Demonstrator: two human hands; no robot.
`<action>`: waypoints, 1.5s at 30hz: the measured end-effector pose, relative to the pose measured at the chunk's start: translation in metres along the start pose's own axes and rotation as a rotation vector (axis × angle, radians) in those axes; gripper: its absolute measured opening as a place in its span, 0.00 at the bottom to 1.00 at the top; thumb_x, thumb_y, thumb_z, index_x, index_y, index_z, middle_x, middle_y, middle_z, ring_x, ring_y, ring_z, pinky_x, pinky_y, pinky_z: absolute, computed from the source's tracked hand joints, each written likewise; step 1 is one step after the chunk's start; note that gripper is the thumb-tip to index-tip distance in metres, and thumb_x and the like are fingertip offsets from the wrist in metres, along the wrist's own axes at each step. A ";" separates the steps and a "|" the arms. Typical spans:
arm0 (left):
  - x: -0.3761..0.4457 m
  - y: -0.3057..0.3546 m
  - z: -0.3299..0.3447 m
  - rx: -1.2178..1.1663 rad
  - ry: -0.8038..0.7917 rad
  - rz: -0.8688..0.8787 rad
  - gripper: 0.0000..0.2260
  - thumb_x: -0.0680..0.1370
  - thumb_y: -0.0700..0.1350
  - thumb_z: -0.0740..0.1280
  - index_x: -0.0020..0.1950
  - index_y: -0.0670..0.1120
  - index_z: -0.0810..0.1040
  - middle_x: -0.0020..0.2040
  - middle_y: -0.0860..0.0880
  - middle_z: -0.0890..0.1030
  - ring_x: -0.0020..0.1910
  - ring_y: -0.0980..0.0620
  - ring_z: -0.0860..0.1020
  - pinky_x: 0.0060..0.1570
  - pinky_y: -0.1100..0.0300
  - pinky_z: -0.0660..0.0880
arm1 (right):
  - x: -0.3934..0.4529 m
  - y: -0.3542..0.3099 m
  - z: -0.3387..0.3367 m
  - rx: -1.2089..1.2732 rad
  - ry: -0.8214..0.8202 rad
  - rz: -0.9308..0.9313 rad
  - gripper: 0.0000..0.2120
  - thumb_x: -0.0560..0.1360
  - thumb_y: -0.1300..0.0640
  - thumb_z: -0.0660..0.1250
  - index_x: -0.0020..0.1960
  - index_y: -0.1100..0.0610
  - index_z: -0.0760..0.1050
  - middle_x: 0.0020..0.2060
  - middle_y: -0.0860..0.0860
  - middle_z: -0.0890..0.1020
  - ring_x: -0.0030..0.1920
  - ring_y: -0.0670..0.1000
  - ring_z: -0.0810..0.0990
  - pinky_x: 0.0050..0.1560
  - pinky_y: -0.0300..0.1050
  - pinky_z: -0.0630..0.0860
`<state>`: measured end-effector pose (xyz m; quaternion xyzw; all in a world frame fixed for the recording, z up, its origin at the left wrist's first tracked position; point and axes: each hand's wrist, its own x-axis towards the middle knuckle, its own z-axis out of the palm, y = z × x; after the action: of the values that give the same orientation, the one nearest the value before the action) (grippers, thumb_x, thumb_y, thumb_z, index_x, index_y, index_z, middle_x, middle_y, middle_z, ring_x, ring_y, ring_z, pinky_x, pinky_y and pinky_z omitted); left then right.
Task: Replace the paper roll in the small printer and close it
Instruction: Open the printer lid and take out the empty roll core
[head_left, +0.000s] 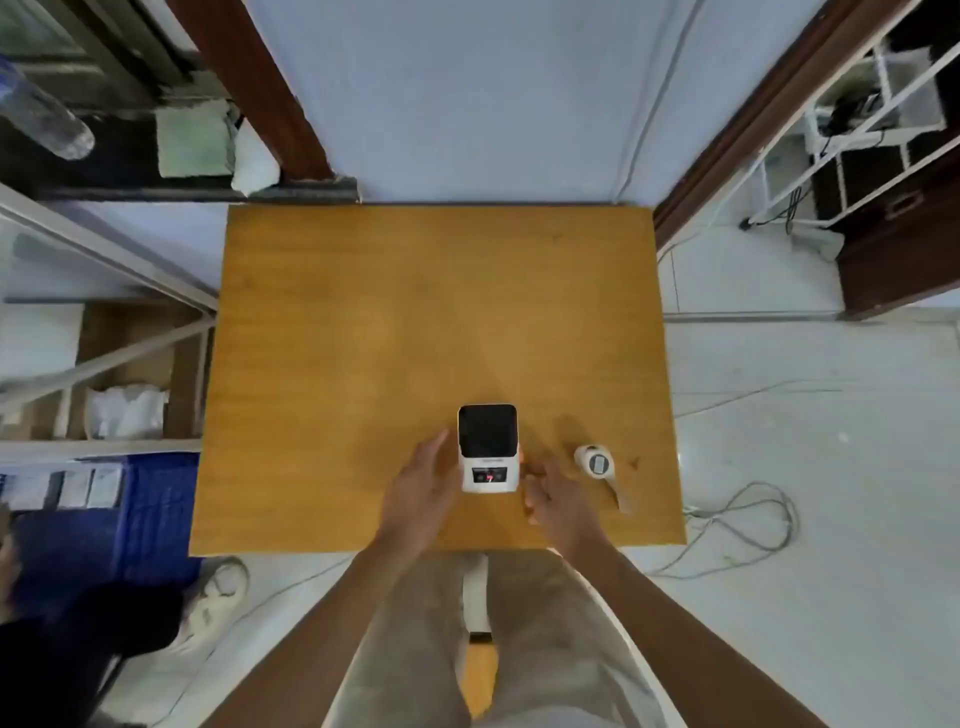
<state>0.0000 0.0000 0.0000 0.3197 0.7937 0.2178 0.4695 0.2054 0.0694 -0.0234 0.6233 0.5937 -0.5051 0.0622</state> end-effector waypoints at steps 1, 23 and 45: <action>0.005 0.003 0.007 0.021 0.031 0.065 0.30 0.79 0.59 0.63 0.81 0.55 0.64 0.69 0.51 0.79 0.55 0.51 0.82 0.60 0.49 0.78 | 0.003 -0.001 0.005 0.031 0.041 -0.056 0.13 0.85 0.46 0.57 0.66 0.48 0.70 0.43 0.50 0.86 0.42 0.53 0.86 0.48 0.61 0.83; 0.048 -0.044 0.074 0.411 0.533 0.581 0.31 0.85 0.59 0.47 0.83 0.43 0.61 0.70 0.48 0.78 0.44 0.52 0.78 0.32 0.56 0.71 | 0.050 0.032 0.029 0.062 0.412 -0.656 0.18 0.85 0.55 0.59 0.73 0.47 0.74 0.35 0.47 0.81 0.35 0.47 0.82 0.36 0.31 0.72; 0.007 -0.064 0.073 0.192 0.578 0.595 0.22 0.84 0.61 0.59 0.72 0.51 0.76 0.65 0.50 0.84 0.59 0.47 0.82 0.51 0.55 0.76 | 0.030 0.044 0.041 0.133 0.530 -0.775 0.15 0.83 0.58 0.66 0.68 0.56 0.80 0.62 0.50 0.86 0.62 0.50 0.83 0.68 0.55 0.79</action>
<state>0.0431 -0.0369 -0.0796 0.5031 0.7824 0.3494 0.1126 0.2111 0.0492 -0.0874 0.4658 0.7443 -0.3514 -0.3249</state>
